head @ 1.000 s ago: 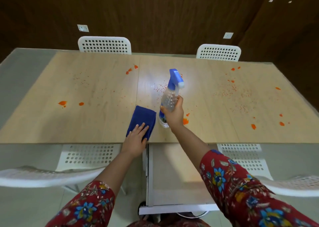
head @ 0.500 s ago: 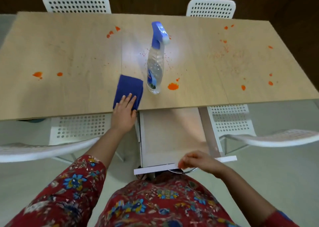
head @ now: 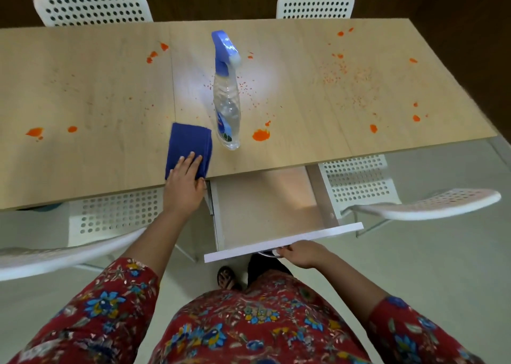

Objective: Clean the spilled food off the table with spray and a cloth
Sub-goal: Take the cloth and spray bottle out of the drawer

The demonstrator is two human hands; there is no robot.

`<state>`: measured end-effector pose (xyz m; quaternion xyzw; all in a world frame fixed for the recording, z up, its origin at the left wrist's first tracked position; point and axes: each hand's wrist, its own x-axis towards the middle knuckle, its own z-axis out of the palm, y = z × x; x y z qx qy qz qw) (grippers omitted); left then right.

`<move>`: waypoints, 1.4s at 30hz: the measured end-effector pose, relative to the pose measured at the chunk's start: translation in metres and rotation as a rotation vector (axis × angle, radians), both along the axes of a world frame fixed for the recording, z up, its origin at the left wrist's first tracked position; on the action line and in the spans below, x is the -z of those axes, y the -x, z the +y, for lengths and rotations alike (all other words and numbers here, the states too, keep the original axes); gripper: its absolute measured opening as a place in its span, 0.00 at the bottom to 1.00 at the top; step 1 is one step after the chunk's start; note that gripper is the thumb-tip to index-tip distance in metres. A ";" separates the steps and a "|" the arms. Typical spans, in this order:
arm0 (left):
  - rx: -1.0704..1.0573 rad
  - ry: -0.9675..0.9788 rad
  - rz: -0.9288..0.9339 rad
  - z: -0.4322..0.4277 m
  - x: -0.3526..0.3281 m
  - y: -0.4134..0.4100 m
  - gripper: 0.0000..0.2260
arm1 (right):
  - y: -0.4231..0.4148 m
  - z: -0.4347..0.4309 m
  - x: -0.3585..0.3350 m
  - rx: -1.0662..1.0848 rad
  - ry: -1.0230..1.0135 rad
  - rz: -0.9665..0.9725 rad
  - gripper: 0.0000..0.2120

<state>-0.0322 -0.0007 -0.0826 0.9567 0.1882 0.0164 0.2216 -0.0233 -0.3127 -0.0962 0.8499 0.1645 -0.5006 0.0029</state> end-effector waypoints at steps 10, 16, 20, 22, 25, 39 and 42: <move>-0.050 0.035 -0.006 -0.002 -0.003 -0.002 0.25 | -0.084 0.063 0.005 0.110 -0.103 -0.252 0.25; -0.078 0.135 0.005 0.001 -0.007 -0.004 0.23 | -0.107 0.088 0.005 0.173 -0.232 -0.305 0.28; -0.112 0.312 -0.020 0.004 -0.017 -0.004 0.20 | -0.102 0.085 0.003 0.177 -0.269 -0.311 0.27; -0.167 0.401 -0.088 0.006 -0.025 -0.005 0.19 | -0.100 0.085 -0.005 0.176 -0.310 -0.384 0.21; -0.256 0.475 -0.164 0.002 -0.042 -0.016 0.24 | -0.102 0.095 -0.026 0.364 -0.529 -0.466 0.09; -0.165 0.596 -0.224 -0.021 -0.068 -0.116 0.40 | -0.128 0.110 -0.047 0.516 -0.801 -0.412 0.09; -0.313 0.621 -0.390 -0.021 -0.071 -0.097 0.36 | -0.127 0.123 -0.047 0.447 -0.815 -0.386 0.08</move>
